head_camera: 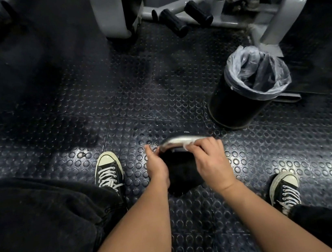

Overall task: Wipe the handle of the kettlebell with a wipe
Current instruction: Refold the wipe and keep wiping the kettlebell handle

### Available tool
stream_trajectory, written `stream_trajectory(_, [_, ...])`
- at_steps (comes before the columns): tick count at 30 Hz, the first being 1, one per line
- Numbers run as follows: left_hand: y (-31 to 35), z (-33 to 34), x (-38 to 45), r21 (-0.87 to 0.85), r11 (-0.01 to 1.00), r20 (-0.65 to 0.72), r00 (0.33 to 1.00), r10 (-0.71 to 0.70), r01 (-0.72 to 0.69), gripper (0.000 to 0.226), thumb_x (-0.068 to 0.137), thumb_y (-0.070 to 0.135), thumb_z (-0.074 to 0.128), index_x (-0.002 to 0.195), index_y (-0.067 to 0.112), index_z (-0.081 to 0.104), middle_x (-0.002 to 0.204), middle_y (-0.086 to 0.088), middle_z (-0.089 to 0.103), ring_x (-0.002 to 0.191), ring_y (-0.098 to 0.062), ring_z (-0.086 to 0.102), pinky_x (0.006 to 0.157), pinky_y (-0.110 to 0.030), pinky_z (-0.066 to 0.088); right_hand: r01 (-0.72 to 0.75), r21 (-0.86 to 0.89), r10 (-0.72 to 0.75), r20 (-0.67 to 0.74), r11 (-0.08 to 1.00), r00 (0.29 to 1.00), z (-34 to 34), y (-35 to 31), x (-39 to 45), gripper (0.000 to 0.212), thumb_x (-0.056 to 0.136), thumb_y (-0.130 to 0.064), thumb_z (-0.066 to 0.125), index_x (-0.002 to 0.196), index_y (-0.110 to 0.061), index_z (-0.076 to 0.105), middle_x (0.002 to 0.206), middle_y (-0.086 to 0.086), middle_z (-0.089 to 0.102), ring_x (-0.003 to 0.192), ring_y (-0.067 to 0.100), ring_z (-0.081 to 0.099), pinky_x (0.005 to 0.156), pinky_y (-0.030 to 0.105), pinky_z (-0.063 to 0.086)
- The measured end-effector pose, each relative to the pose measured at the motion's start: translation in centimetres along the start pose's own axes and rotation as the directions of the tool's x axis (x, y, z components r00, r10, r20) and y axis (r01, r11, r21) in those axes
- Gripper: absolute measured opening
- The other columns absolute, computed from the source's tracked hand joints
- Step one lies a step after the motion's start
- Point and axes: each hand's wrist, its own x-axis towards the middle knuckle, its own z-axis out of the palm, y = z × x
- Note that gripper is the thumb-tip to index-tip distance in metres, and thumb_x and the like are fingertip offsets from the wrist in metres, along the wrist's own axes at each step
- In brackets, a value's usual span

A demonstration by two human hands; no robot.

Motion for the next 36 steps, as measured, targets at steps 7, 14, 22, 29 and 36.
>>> stream_trajectory(7, [0.1,-0.1,-0.4,0.001,1.000,-0.029,1.000,-0.001,0.001,0.093,0.052,0.105,0.036,0.098,0.037,0.080,0.109,-0.010,0.077,0.102,-0.037,0.071,0.094,-0.058,0.055,-0.044,-0.042,0.042,-0.033,0.998,0.999,0.0,-0.1,-0.9,0.022,0.087,0.001,0.064,0.102,-0.012,0.074,0.090,0.003,0.063,0.084,0.022,0.050,0.076,0.033,0.029])
stream_trajectory(14, [0.4,0.0,-1.2,0.000,1.000,-0.002,1.000,0.013,-0.013,0.092,0.056,0.102,0.035,0.102,0.036,0.080,0.110,-0.009,0.077,0.104,-0.035,0.071,0.096,-0.057,0.054,-0.025,-0.067,0.018,-0.104,0.997,0.994,-0.2,0.3,-0.6,0.020,0.095,-0.006,0.060,0.101,-0.015,0.075,0.083,-0.002,0.062,0.080,0.018,0.051,0.077,0.035,0.031])
stream_trajectory(22, [0.3,0.0,-1.4,-0.008,1.000,-0.014,1.000,0.020,-0.020,0.092,0.056,0.102,0.036,0.099,0.034,0.081,0.110,-0.010,0.077,0.104,-0.036,0.071,0.097,-0.057,0.054,0.015,-0.098,-0.024,-0.099,0.995,0.995,0.0,0.5,-0.4,0.020,0.087,-0.002,0.072,0.098,-0.018,0.077,0.087,-0.005,0.066,0.079,0.019,0.054,0.077,0.038,0.032])
stream_trajectory(29, [0.2,-0.2,-1.1,0.004,1.000,-0.021,1.000,0.014,-0.014,0.100,0.052,0.106,0.035,0.103,0.034,0.080,0.111,-0.010,0.077,0.104,-0.036,0.072,0.096,-0.057,0.055,0.054,-0.118,-0.056,-0.012,0.992,0.998,1.0,-0.1,-0.4,0.018,0.089,-0.005,0.065,0.098,-0.016,0.076,0.089,-0.003,0.065,0.082,0.019,0.049,0.078,0.038,0.032])
stream_trajectory(36, [0.5,0.1,-2.0,-0.010,1.000,-0.020,1.000,0.012,-0.012,0.095,0.057,0.102,0.035,0.103,0.032,0.081,0.107,-0.010,0.078,0.102,-0.036,0.073,0.094,-0.058,0.056,0.081,-0.147,-0.095,-0.086,0.986,0.992,0.1,0.2,0.0,0.021,0.092,-0.005,0.064,0.103,-0.017,0.076,0.086,-0.005,0.065,0.079,0.019,0.051,0.077,0.039,0.033])
